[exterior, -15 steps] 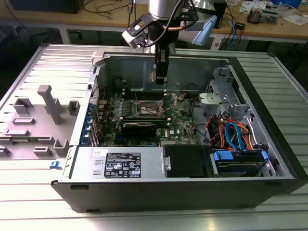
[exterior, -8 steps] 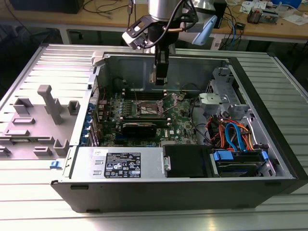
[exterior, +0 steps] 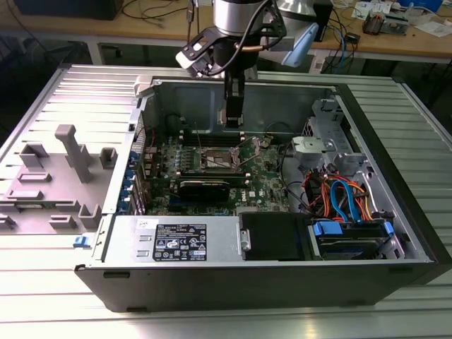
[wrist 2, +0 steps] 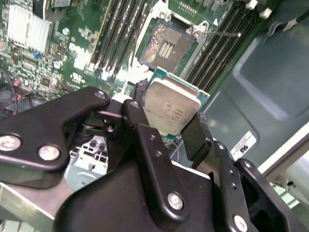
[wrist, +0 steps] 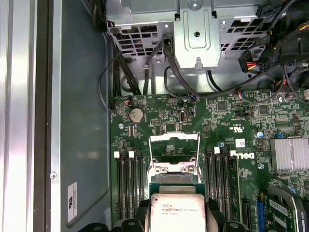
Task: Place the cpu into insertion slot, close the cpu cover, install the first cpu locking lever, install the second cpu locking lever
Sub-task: 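Place the cpu into insertion slot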
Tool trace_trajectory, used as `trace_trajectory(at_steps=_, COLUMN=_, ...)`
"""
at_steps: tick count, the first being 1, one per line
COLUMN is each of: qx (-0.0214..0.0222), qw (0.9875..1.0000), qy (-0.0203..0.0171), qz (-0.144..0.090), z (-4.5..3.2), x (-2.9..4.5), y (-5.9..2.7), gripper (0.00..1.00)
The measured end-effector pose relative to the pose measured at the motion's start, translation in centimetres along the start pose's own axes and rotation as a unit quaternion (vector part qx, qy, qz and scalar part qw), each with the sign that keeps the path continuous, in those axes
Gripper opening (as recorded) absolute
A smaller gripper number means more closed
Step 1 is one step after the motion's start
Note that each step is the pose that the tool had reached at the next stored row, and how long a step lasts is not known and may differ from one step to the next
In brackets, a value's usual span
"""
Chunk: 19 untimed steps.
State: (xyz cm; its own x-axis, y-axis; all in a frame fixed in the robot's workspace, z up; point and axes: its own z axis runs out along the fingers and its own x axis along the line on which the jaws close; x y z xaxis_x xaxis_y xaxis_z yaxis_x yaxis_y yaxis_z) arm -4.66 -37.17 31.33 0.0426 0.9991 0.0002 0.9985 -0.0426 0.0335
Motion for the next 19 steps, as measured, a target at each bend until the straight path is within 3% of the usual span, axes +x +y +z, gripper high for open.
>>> trace_trajectory(at_steps=7, qx=-0.0053, qw=1.0000, qy=-0.0005, qz=0.000, z=0.39, x=-0.05, y=-0.44, gripper=0.55)
trace_trajectory(at_steps=11, qx=-0.0226, qw=0.9997, qy=0.0005, qz=-0.002, z=0.51, x=-0.17, y=-0.73, gripper=0.55)
trace_trajectory(at_steps=12, qx=-0.0248, qw=0.9997, qy=0.0010, qz=-0.002, z=0.55, x=-0.18, y=-0.83, gripper=0.55)
trace_trajectory(at_steps=17, qx=-0.0257, qw=0.9994, qy=0.0106, qz=-0.019, z=1.04, x=-0.29, y=-1.21, gripper=0.55)
trace_trajectory(at_steps=19, qx=-0.0258, qw=0.9993, qy=0.0119, qz=-0.025, z=1.28, x=-0.33, y=-1.33, gripper=0.55)
